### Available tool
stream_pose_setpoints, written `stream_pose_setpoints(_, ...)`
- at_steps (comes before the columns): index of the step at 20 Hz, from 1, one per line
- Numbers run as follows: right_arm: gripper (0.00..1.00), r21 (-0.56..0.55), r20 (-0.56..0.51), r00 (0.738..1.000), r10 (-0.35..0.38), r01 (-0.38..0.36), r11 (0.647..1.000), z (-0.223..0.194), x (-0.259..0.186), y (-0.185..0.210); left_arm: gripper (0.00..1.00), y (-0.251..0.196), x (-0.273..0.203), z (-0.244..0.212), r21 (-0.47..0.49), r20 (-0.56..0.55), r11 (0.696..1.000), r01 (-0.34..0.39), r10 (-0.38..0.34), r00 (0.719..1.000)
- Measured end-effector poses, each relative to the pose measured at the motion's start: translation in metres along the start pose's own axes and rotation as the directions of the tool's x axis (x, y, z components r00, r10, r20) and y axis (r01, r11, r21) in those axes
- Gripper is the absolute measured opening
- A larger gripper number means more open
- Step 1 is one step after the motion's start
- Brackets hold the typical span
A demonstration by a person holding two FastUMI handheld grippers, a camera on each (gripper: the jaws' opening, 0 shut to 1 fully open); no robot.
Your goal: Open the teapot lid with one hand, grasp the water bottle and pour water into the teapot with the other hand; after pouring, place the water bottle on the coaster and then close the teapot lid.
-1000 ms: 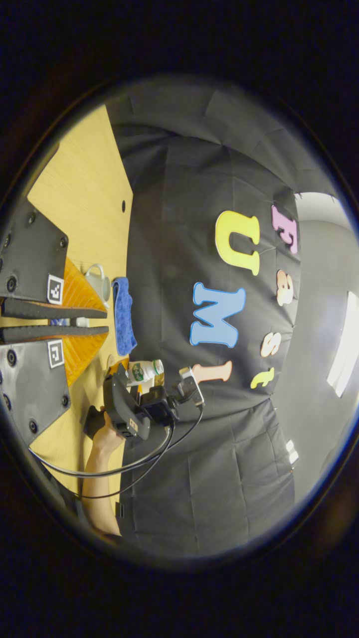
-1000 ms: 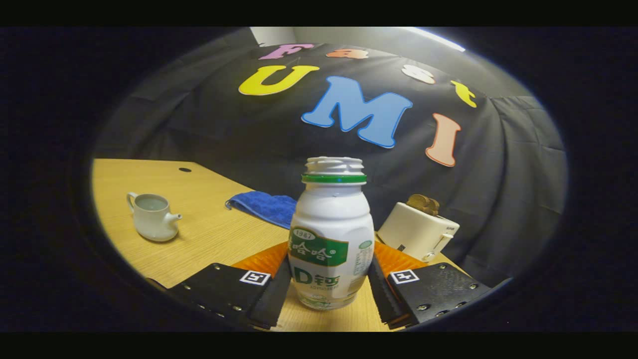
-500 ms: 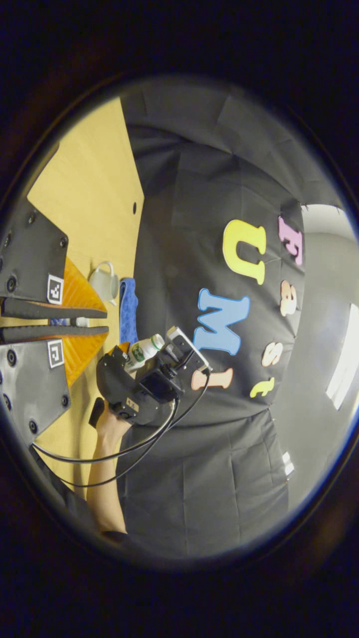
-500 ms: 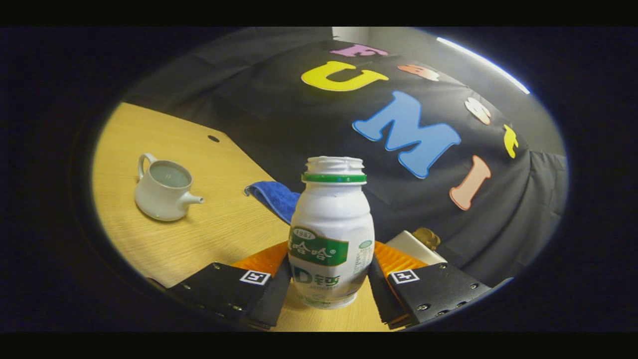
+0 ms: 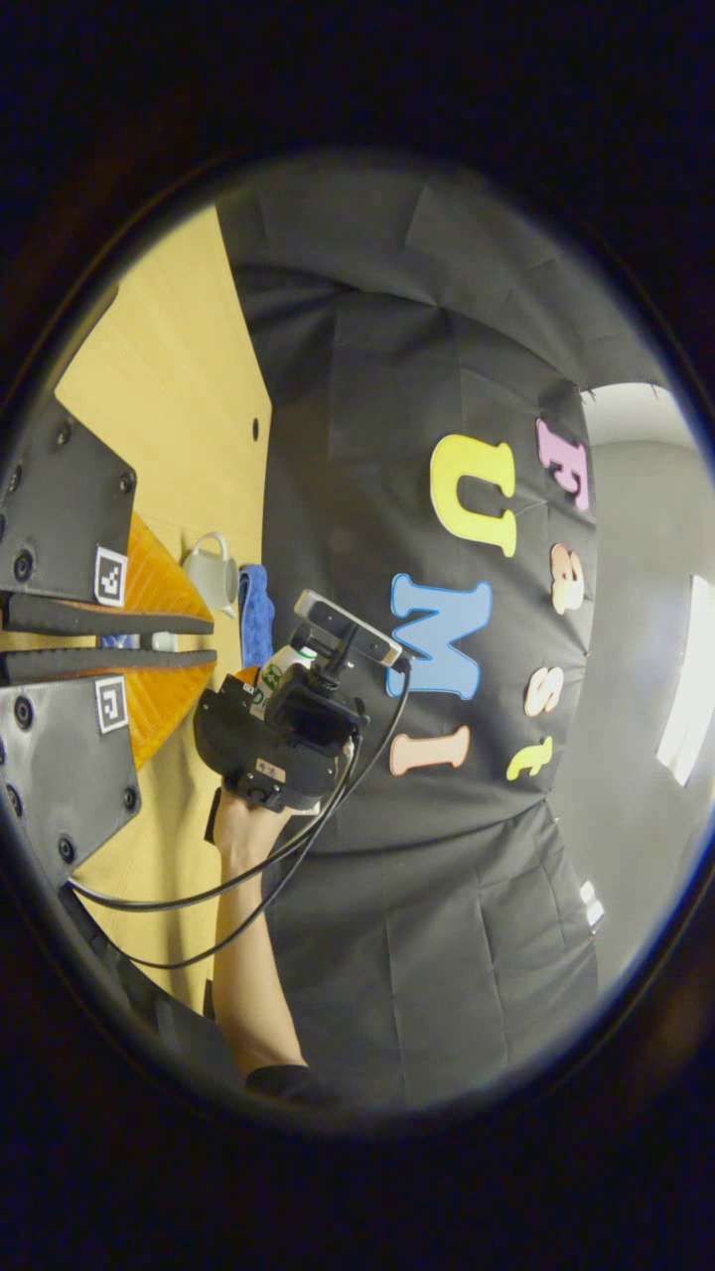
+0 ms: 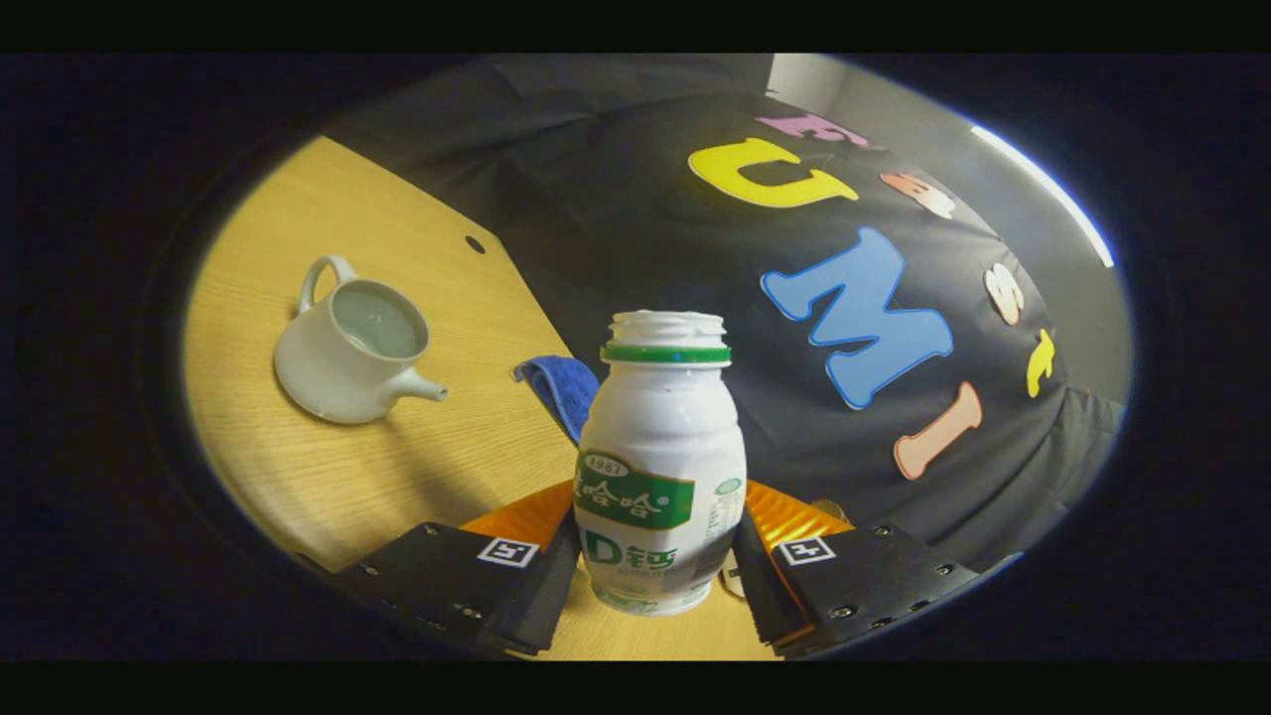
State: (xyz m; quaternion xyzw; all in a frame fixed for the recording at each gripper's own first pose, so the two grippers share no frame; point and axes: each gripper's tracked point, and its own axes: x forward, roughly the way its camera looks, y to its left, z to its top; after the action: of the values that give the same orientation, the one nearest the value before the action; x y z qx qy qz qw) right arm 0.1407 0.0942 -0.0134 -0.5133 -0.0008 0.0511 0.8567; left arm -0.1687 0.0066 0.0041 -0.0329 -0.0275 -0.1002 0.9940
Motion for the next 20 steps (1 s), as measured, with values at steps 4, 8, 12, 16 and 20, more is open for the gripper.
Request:
stream_pose_setpoints(4, 0.72, -0.061, 0.004, 1.000, -0.008, 0.008, 0.998, 0.006, 0.002, 0.003, 0.12, 0.003, 0.000, 0.000, -0.004, 0.004, 1.000, -0.005, 0.005, 1.000)
stream_pose_setpoints(8, 0.72, -0.157, 0.016, 1.000, -0.006, 0.008, 0.988, 0.012, 0.004, 0.010, 0.12, 0.007, 0.001, -0.001, 0.000, -0.001, 1.000, -0.015, 0.015, 1.000)
stream_pose_setpoints(12, 0.72, -0.204, 0.017, 1.000, 0.016, -0.012, 0.979, 0.014, 0.009, 0.019, 0.12, 0.011, 0.001, 0.000, 0.004, 0.002, 1.000, -0.022, 0.022, 1.000)
stream_pose_setpoints(16, 0.73, -0.332, 0.035, 0.999, -0.002, 0.013, 0.943, 0.020, 0.012, 0.023, 0.12, 0.013, 0.001, -0.001, 0.007, 0.002, 1.000, -0.028, 0.028, 1.000)
stream_pose_setpoints(20, 0.73, -0.404, 0.051, 0.999, -0.004, 0.024, 0.914, 0.024, 0.015, 0.023, 0.12, 0.014, -0.001, 0.000, 0.008, 0.002, 1.000, -0.030, 0.030, 1.000)
